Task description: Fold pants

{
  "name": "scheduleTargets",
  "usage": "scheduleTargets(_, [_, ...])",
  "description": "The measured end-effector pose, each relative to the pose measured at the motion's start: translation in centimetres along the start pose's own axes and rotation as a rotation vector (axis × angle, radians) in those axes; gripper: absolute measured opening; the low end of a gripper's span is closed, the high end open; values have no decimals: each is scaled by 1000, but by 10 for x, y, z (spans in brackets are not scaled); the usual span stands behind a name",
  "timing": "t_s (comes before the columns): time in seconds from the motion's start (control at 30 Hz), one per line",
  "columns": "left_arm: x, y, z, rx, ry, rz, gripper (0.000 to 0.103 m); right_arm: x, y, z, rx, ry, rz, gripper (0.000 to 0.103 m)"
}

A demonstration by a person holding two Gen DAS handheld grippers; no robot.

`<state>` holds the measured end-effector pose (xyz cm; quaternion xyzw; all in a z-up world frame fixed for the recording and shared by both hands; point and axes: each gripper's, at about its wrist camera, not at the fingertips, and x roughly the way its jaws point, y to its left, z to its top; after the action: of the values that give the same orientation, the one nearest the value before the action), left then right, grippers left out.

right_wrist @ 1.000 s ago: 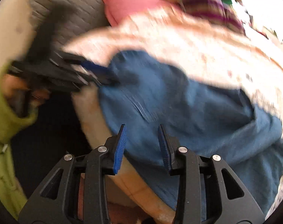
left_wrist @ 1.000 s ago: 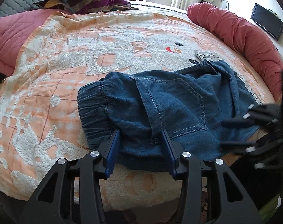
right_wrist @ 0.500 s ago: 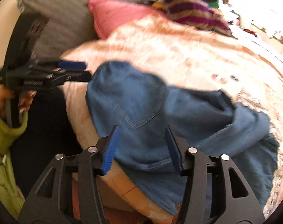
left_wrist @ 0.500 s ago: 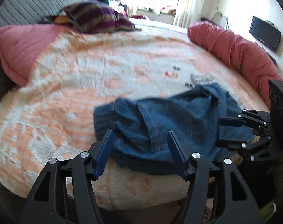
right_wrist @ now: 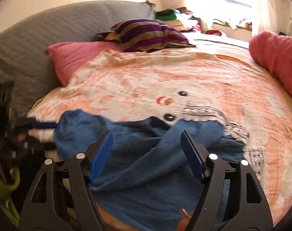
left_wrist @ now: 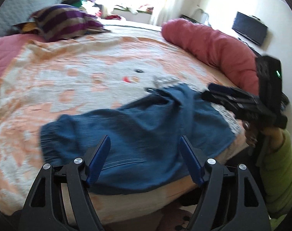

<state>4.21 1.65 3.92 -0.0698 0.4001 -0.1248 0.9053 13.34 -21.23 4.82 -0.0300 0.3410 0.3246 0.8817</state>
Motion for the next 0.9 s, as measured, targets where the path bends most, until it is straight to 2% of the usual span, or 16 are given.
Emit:
scheduleTargets(0.13, [33,-24,4,37,70,-92,72,10,-23,8,57,24,-47,68])
scheduleTargets(0.23, [52,-40,8,71,111,-145,72,23,-34,16,29,68,-111,68])
scheduleTargets(0.33, [70,-50,14,87,139,-185,72,44,-45,29,33,122,-150,69])
scheduleTargets(0.43, [93,-53,21,71,177,-215,72,65,-55,42,54,164,-155,70])
scheduleTargets(0.5, [102,-56,24,79,174,-216,71,80,-58,50,41,198,-161,70])
scheduleTargets(0.53, [107,-56,25,79,166,-212,69,91,-58,55,21,219,-175,70])
scheduleTargets(0.6, [113,-57,24,73,144,-215,53,112,-56,61,-16,251,-175,70])
scheduleTargets(0.67, [120,-54,22,52,150,-239,25,130,-57,66,-13,275,-173,70])
scheduleTargets(0.77, [128,-53,16,44,173,-268,12,153,-53,69,-39,312,-183,70])
scheduleTargets(0.9, [128,-60,10,72,176,-294,11,177,-51,66,-84,351,-225,70])
